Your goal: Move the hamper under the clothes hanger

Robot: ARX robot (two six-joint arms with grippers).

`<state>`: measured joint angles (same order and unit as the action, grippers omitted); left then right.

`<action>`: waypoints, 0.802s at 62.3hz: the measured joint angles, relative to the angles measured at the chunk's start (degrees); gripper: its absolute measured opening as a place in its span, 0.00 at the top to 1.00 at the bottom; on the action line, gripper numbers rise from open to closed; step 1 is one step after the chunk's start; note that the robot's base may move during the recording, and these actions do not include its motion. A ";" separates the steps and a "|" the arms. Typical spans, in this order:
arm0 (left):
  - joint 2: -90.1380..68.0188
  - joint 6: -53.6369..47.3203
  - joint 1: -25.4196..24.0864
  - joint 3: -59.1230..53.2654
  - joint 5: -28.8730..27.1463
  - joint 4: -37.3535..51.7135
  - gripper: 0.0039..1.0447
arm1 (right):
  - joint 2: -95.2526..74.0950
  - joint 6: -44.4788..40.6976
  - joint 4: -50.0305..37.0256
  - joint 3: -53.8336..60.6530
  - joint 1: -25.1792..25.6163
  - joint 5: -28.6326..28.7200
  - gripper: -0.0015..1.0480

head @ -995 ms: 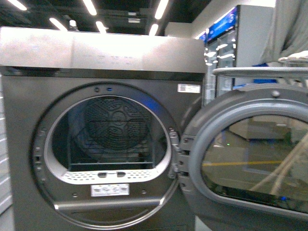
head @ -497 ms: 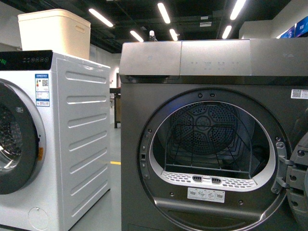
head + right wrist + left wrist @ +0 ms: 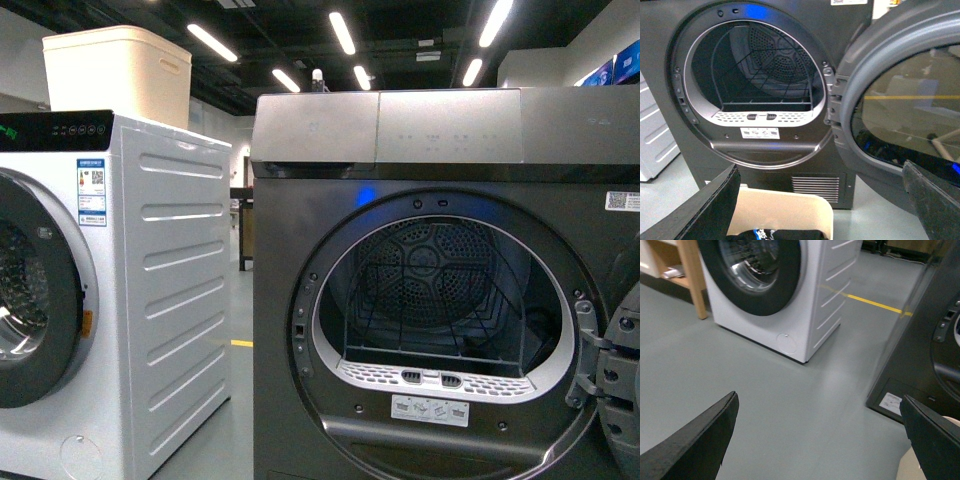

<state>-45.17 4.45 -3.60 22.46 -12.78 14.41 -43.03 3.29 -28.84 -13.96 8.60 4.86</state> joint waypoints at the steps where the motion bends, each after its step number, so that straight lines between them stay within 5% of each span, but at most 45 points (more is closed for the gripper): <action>1: -3.39 0.00 0.00 1.66 0.04 1.33 0.06 | -3.96 0.04 -1.77 -1.77 0.31 0.81 0.08; 18: -49.68 0.02 4.42 26.01 2.34 6.19 0.06 | -50.45 0.00 1.16 -29.53 0.28 2.73 0.08; 35: -75.54 1.53 16.37 50.56 0.70 0.17 0.06 | -71.30 -1.79 4.70 -42.51 -1.92 -2.51 0.08; 50: -94.75 1.88 21.33 67.19 1.53 -6.32 0.06 | -84.11 -2.56 6.67 -50.23 -1.60 -4.98 0.08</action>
<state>-139.92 6.33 17.74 89.65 -11.25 8.10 -127.13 0.73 -22.17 -64.18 7.01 -0.12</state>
